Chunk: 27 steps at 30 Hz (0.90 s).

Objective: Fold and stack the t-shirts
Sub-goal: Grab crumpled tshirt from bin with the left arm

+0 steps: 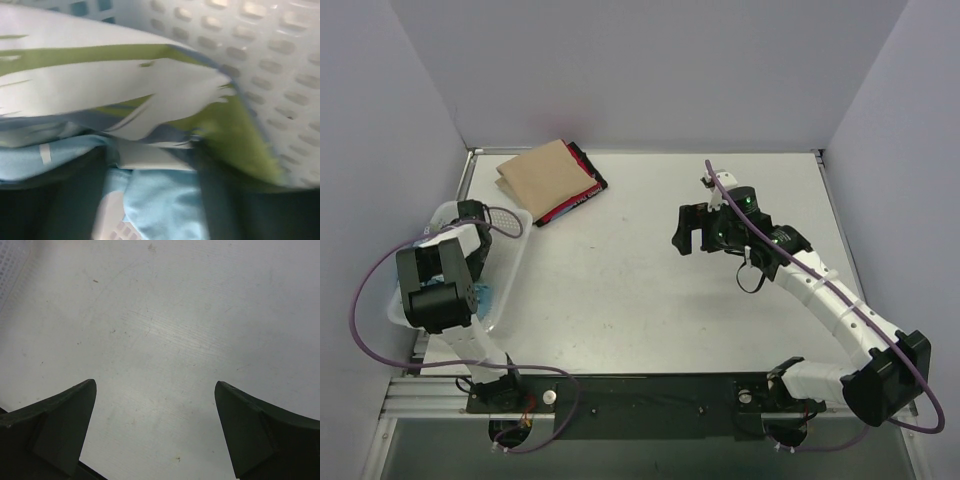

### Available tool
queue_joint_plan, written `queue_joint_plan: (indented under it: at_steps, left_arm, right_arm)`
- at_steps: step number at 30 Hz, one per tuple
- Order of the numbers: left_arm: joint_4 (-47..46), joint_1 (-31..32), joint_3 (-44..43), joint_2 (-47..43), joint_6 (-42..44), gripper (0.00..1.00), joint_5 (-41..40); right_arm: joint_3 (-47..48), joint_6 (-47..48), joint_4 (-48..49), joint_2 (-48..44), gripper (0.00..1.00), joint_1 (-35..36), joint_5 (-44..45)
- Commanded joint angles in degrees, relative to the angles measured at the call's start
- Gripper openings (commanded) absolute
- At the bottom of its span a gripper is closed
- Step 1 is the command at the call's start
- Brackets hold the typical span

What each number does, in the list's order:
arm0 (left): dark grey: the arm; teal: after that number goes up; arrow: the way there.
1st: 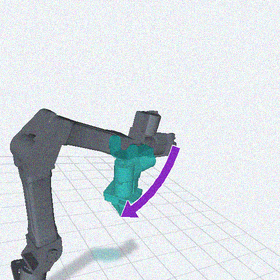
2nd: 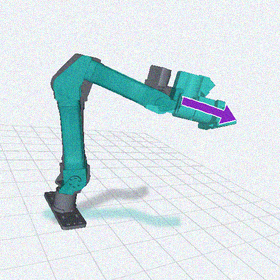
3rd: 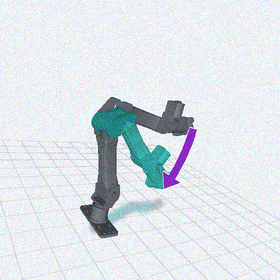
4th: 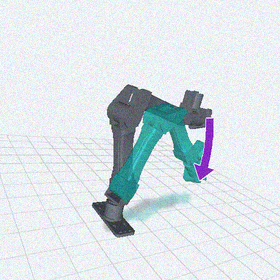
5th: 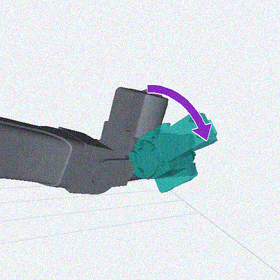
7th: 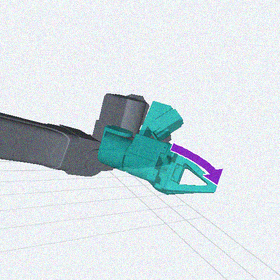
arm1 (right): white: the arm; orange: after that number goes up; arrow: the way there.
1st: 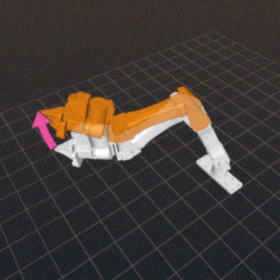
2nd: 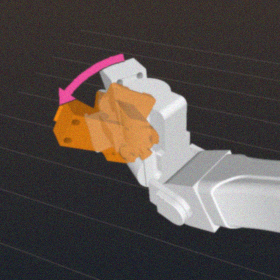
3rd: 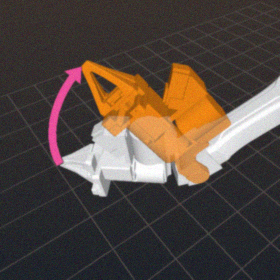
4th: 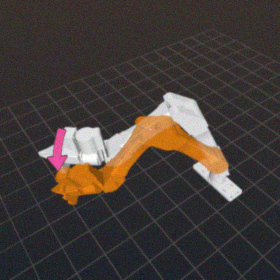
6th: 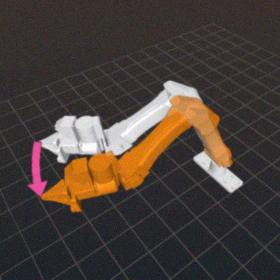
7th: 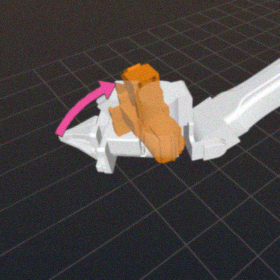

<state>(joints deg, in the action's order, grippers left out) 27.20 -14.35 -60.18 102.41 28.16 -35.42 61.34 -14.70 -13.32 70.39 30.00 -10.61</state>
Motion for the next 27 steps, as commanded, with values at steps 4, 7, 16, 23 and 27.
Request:
queue_joint_plan:
  at_steps: [4,7,16,23,27]
  left_arm:
    - [7.50,-0.59,-4.06,5.44,-5.21,0.00,3.86]
    - [9.36,-0.59,-7.48,1.93,-6.01,0.00,4.13]
    - [19.28,0.81,-26.19,-14.42,-6.01,0.00,13.86]
    - [24.74,10.73,-42.62,-21.46,-11.53,0.00,20.03]
    - [27.55,13.82,-66.23,-19.28,-16.72,0.00,29.42]
  right_arm:
    - [2.46,2.74,-3.02,-1.04,1.00,0.06,3.93]
    - [3.26,4.41,-2.50,-1.04,1.00,-0.03,4.11]
    - [6.51,7.14,-0.92,1.15,1.00,-0.03,2.26]
    - [9.32,7.23,-0.92,0.72,1.00,0.06,1.47]
    - [11.34,6.53,-1.53,-0.78,1.00,-0.12,0.77]
